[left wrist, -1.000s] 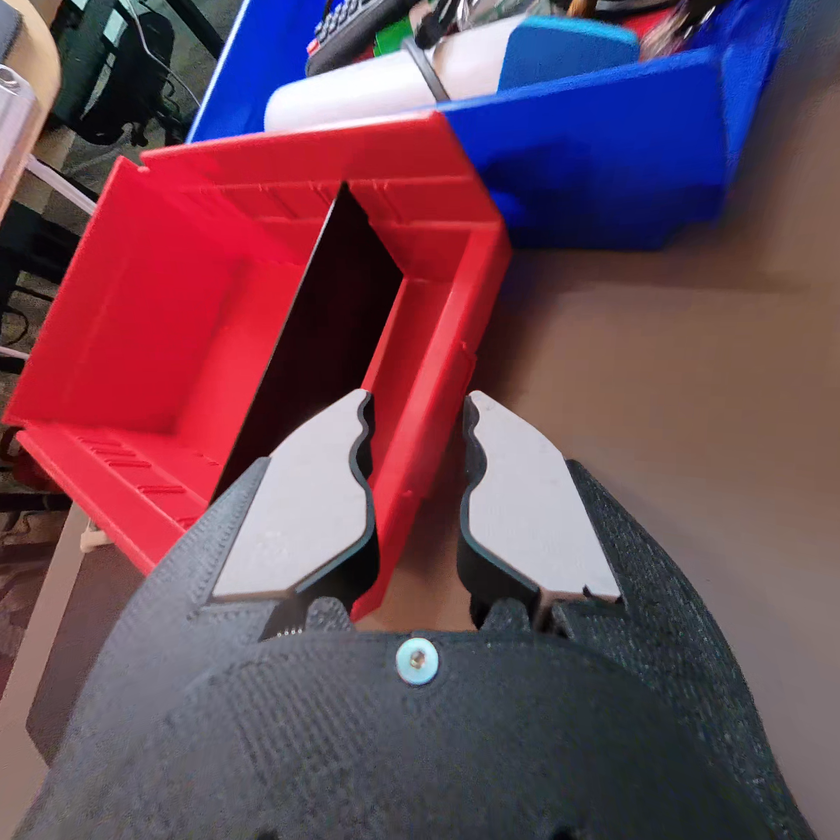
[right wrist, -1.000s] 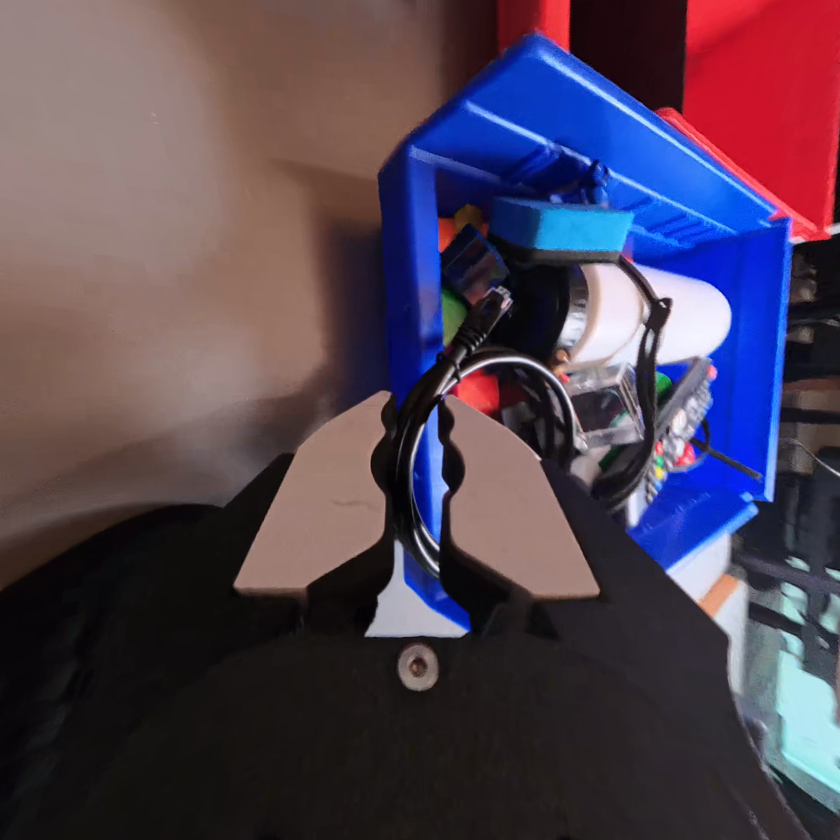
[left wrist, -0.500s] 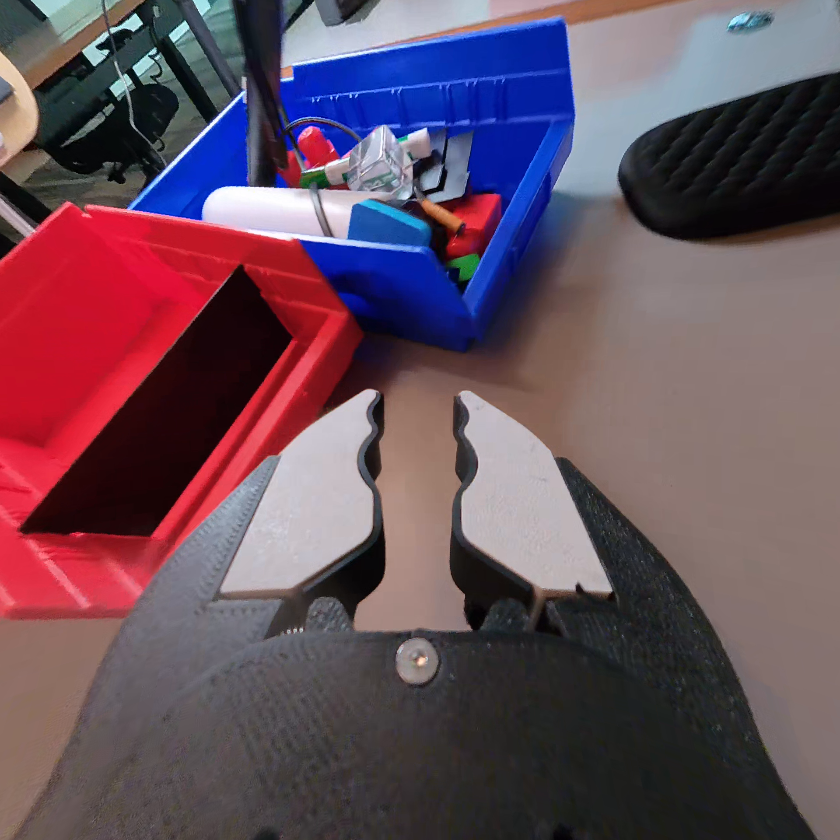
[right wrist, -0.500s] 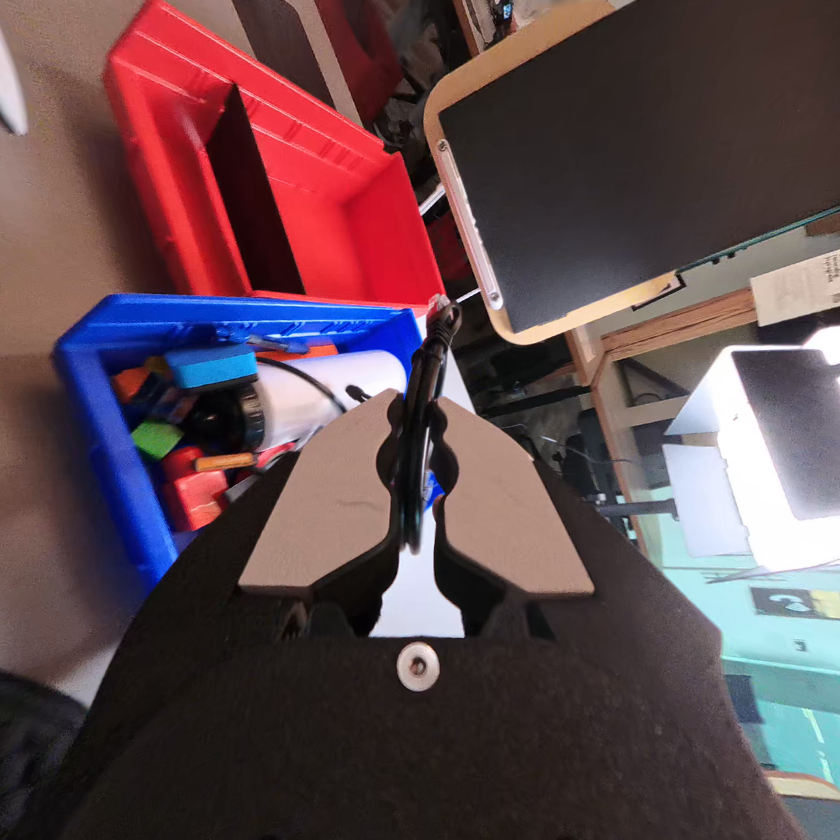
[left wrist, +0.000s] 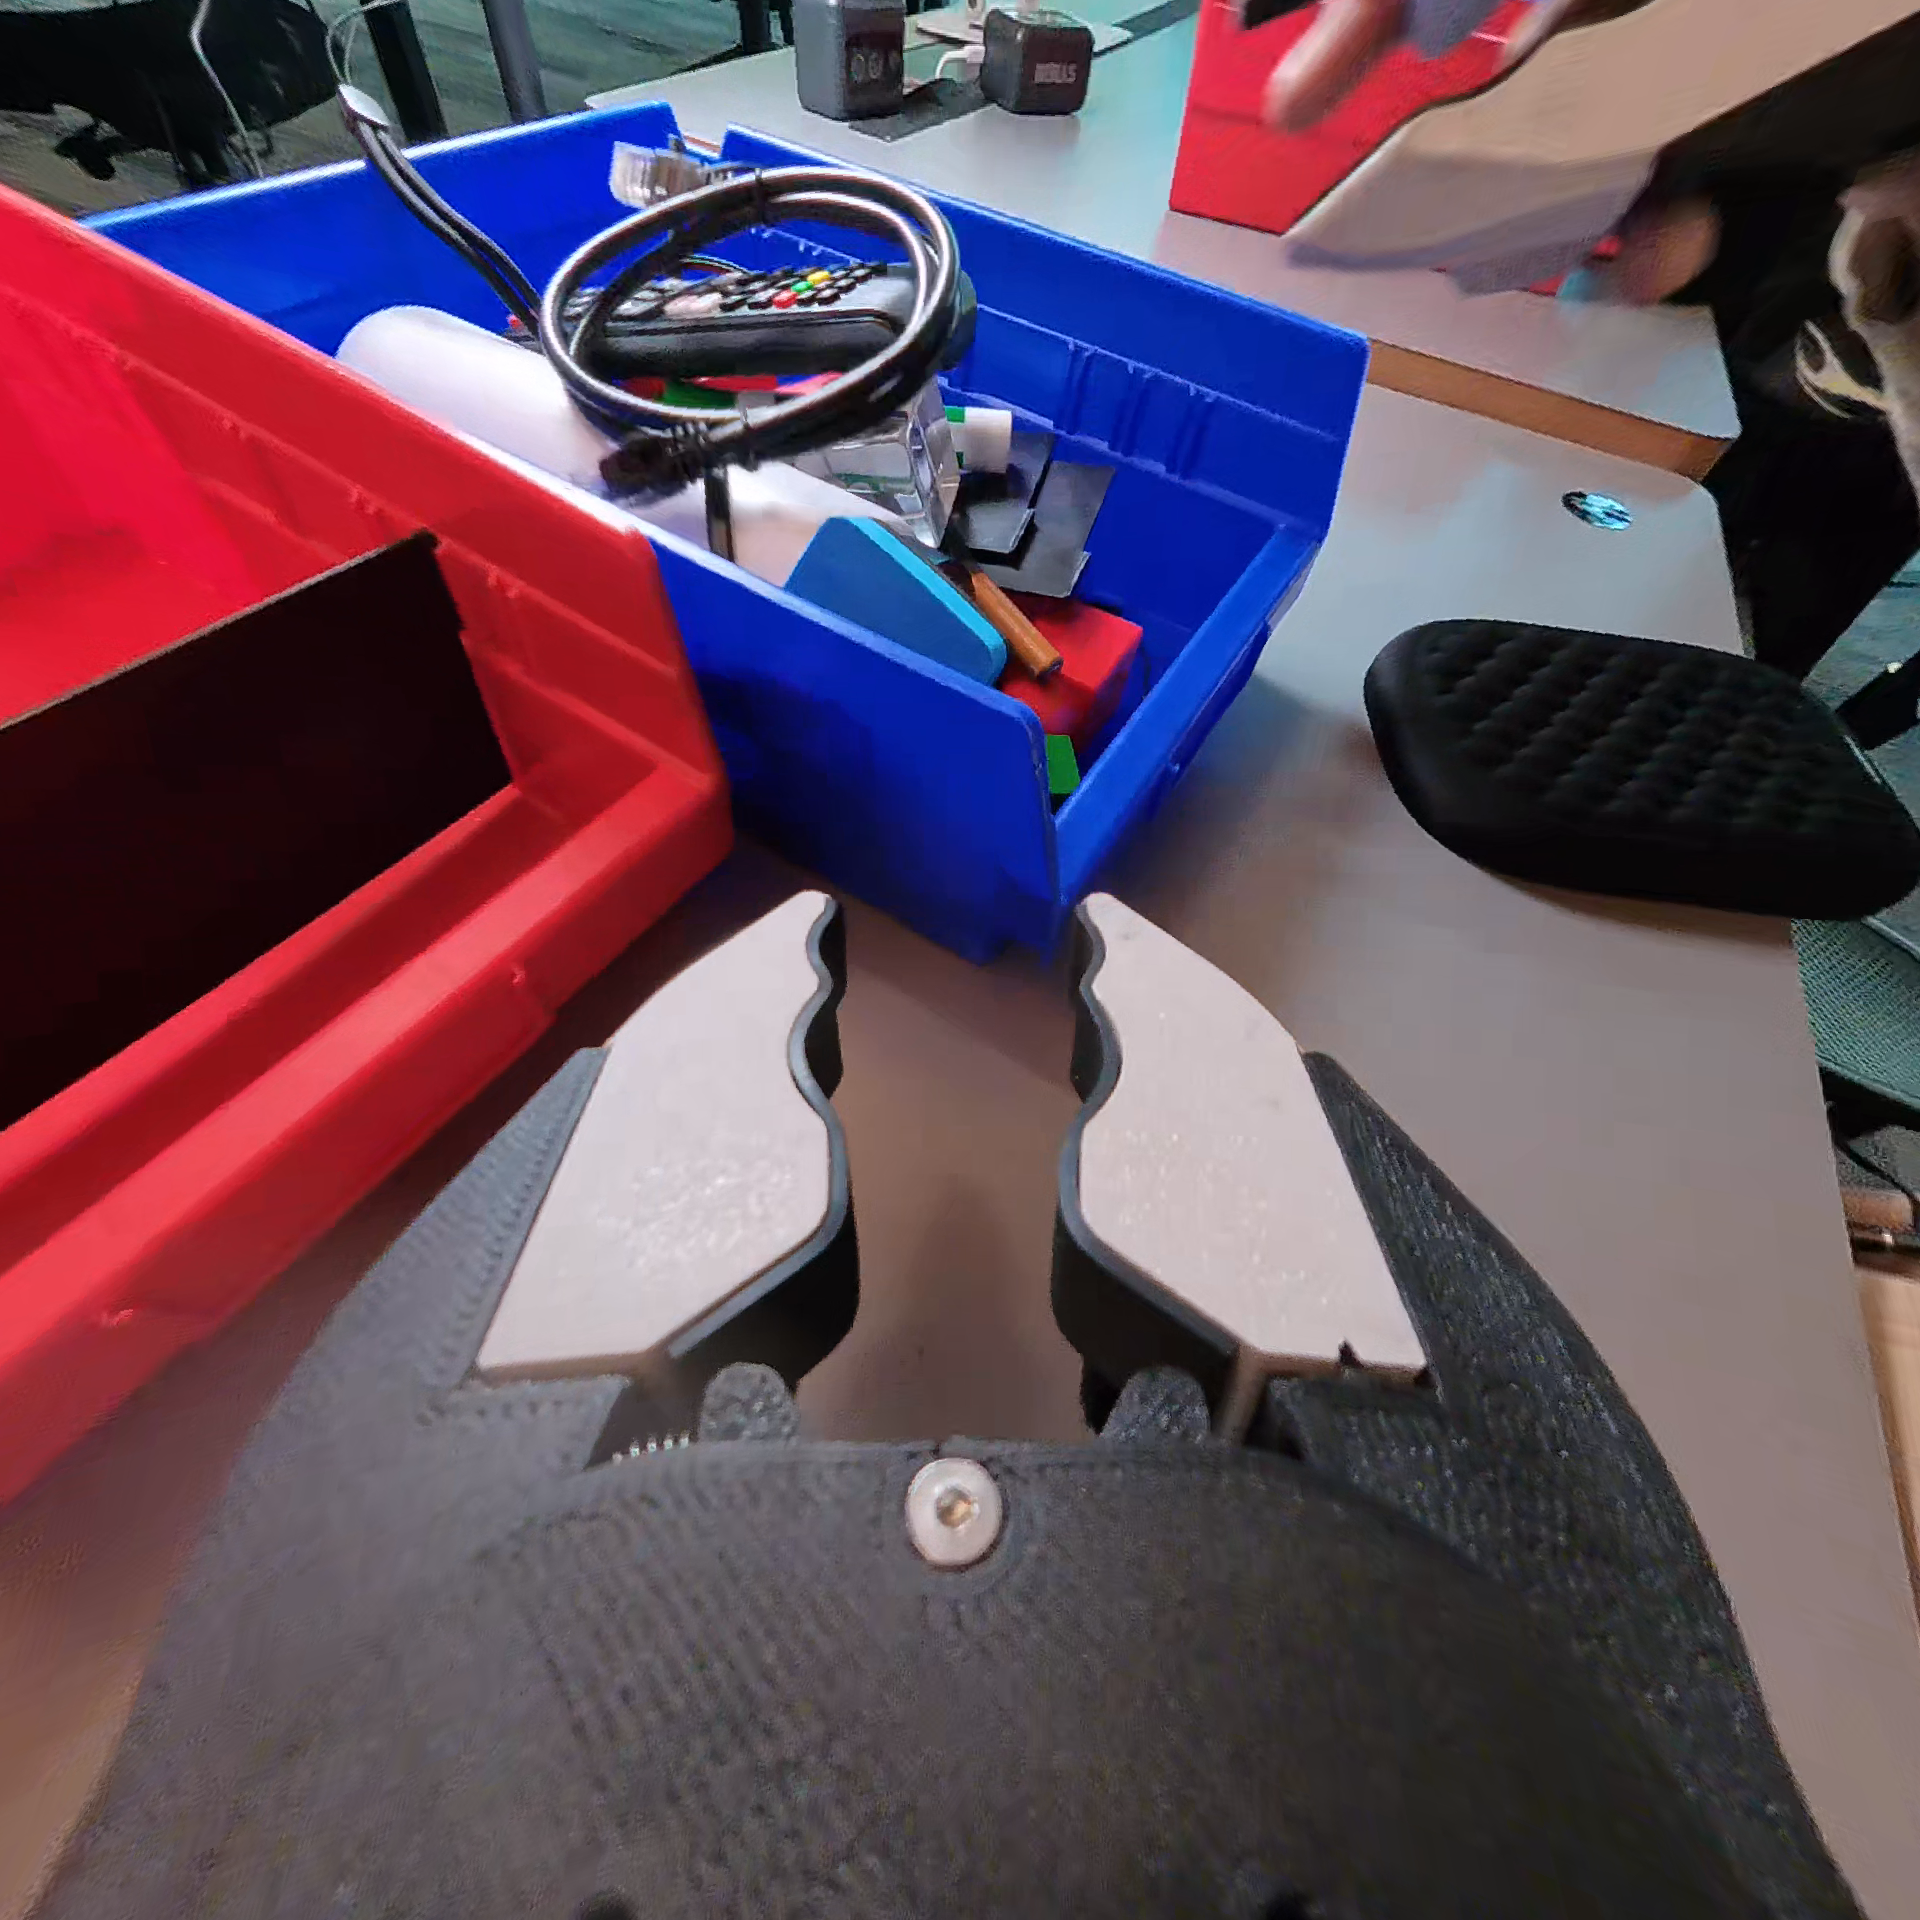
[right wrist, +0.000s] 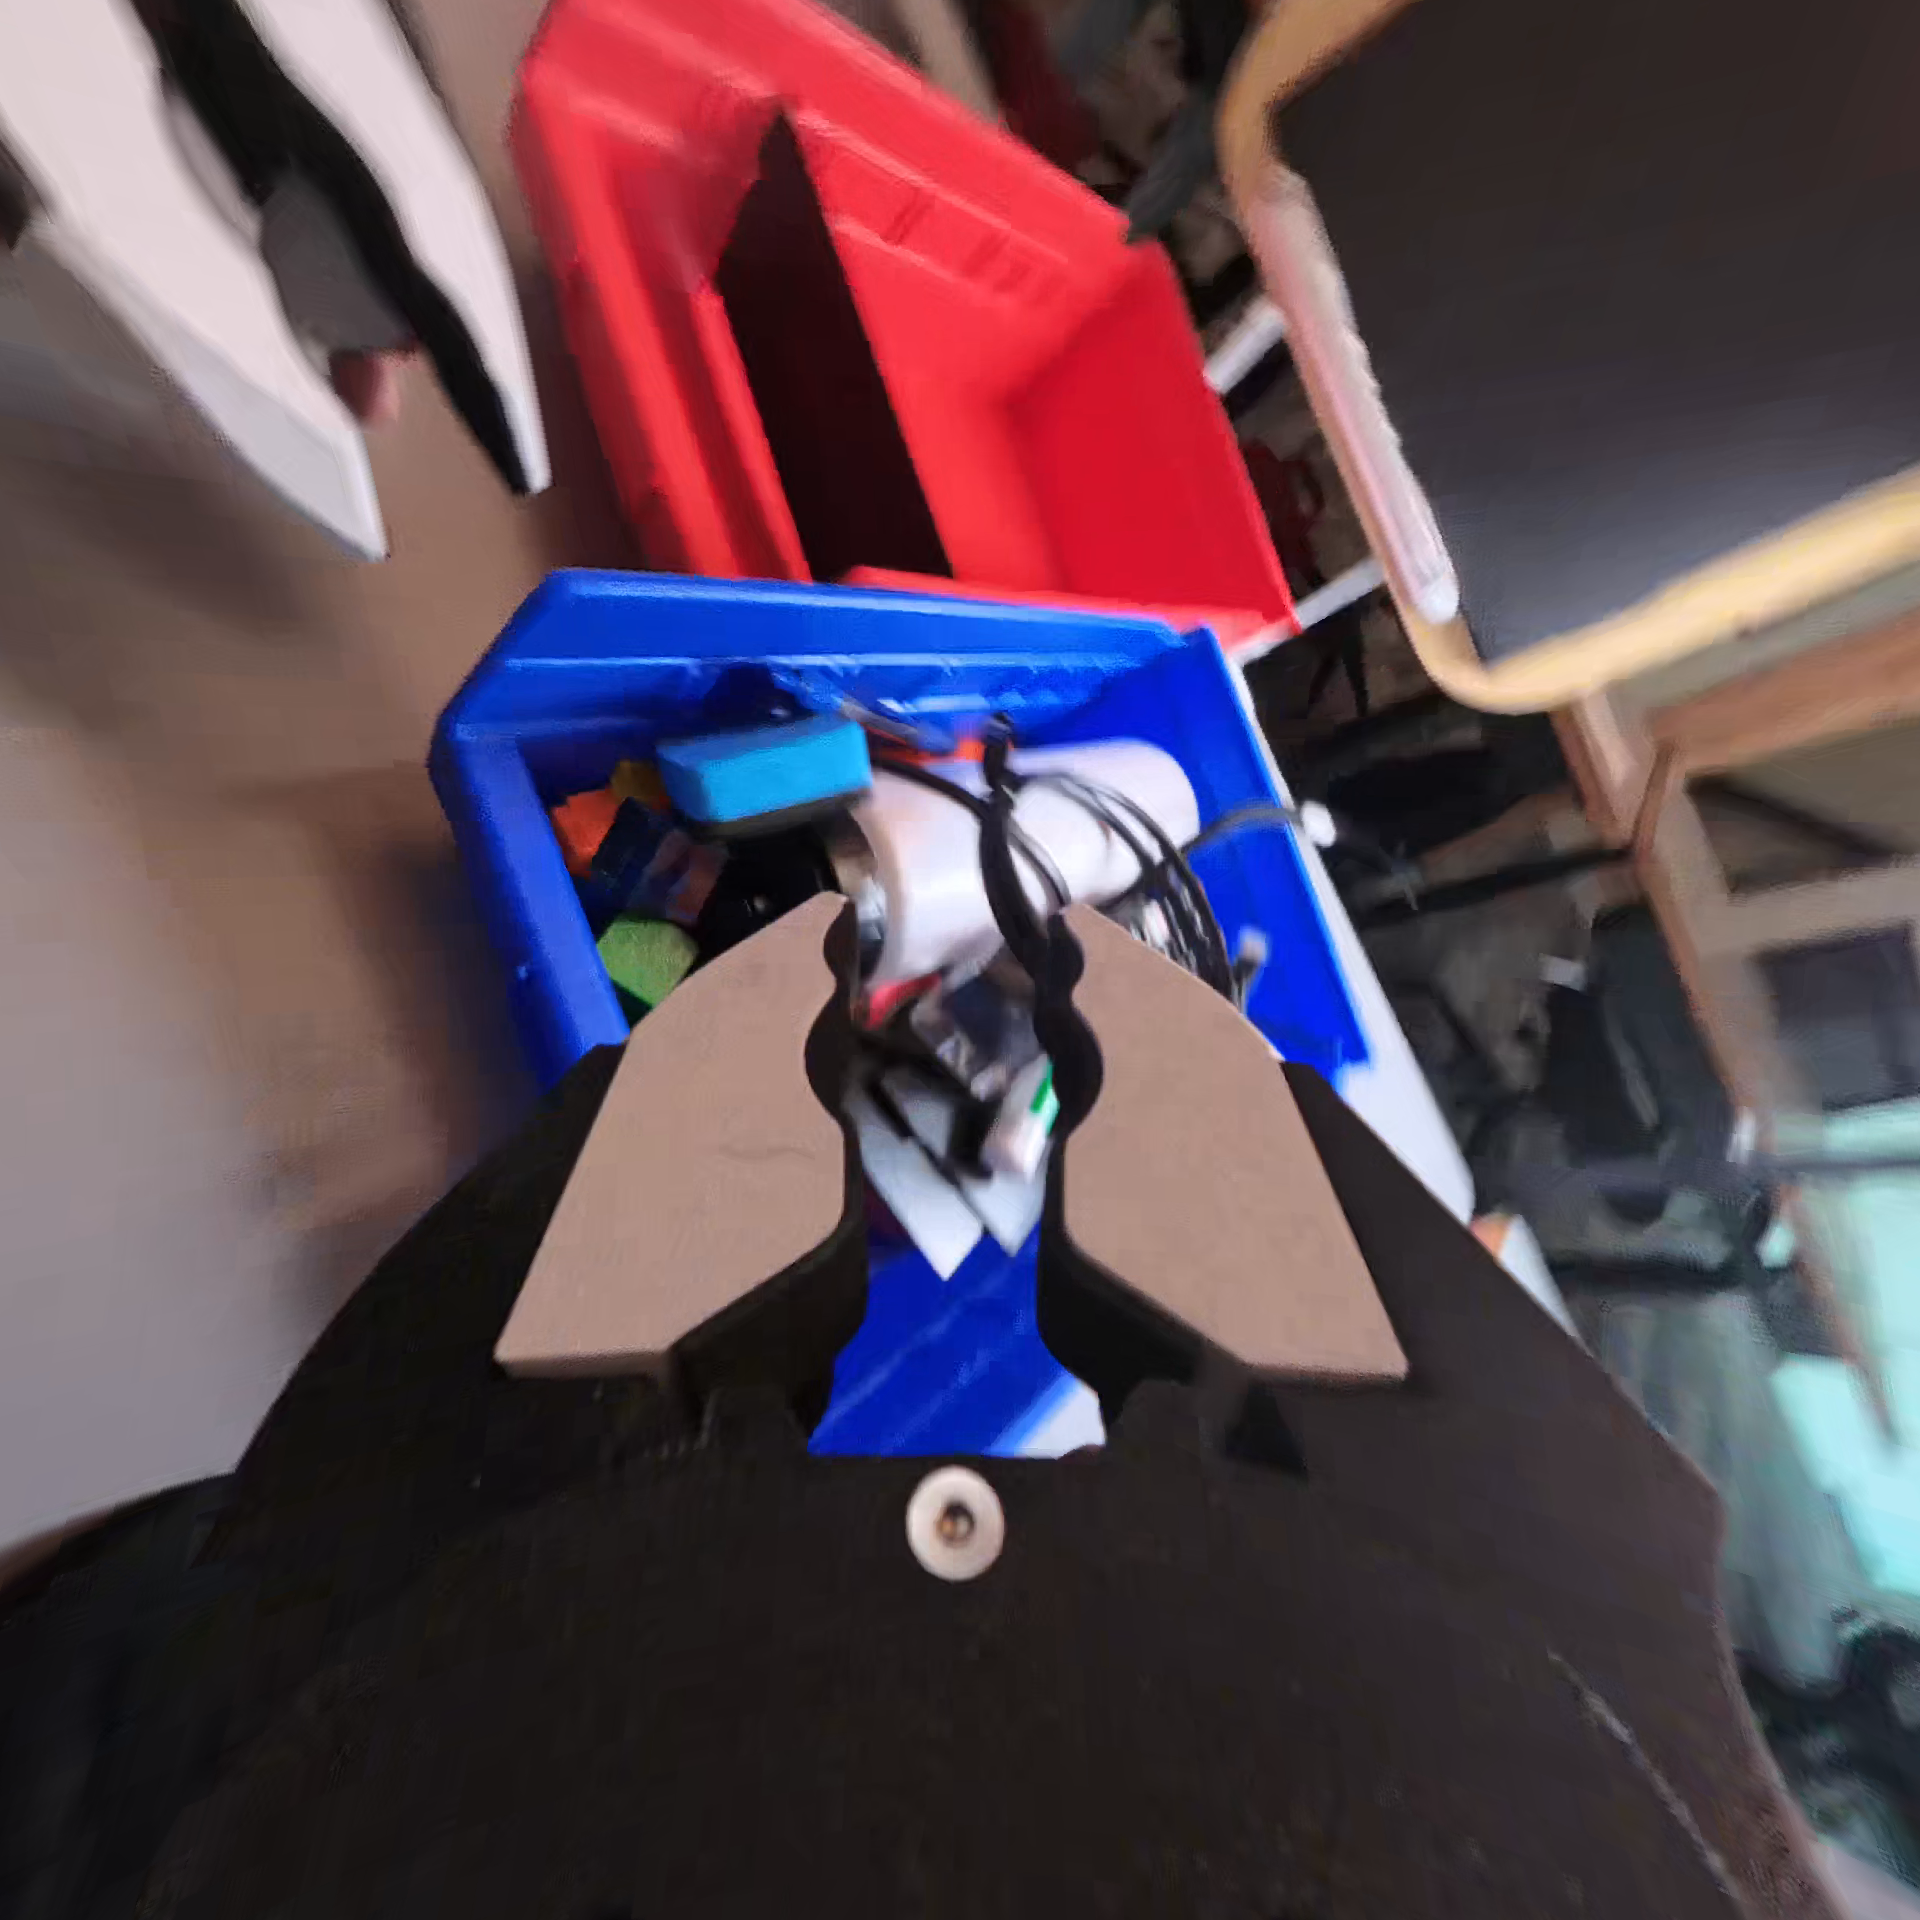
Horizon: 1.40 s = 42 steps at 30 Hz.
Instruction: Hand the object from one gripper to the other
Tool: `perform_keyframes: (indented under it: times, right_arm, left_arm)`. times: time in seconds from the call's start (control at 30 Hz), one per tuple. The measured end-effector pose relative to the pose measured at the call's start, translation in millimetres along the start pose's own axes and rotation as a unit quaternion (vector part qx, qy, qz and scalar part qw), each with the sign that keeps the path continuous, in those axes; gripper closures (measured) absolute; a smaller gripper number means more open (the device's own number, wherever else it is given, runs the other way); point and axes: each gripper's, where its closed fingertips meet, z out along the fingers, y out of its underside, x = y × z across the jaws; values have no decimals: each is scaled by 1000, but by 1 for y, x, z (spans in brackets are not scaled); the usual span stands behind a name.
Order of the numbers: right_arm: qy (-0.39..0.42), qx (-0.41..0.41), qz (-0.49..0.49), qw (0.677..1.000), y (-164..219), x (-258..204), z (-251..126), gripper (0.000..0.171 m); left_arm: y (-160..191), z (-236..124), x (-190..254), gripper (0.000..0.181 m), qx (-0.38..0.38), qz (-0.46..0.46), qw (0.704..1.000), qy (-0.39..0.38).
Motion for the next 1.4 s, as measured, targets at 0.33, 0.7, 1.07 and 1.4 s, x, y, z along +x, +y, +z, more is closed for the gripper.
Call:
perform_keyframes:
  times: [0.33,0.7,1.07,1.4]
  right_arm:
    - [85,-44,381,920,138,-13,2,140]
    - [255,-34,373,891,125,26,-67,162]
    - [217,121,285,926,-62,50,-76,161]
    - [30,229,251,940,-243,-37,49,161]
  left_arm:
    - [-16,62,-18,145,41,-24,982,-182]
    - [-70,78,-15,175,102,-49,969,-219]
    - [-144,-118,-39,175,191,-9,926,-325]
    - [-50,-332,-89,175,169,-51,843,-509]
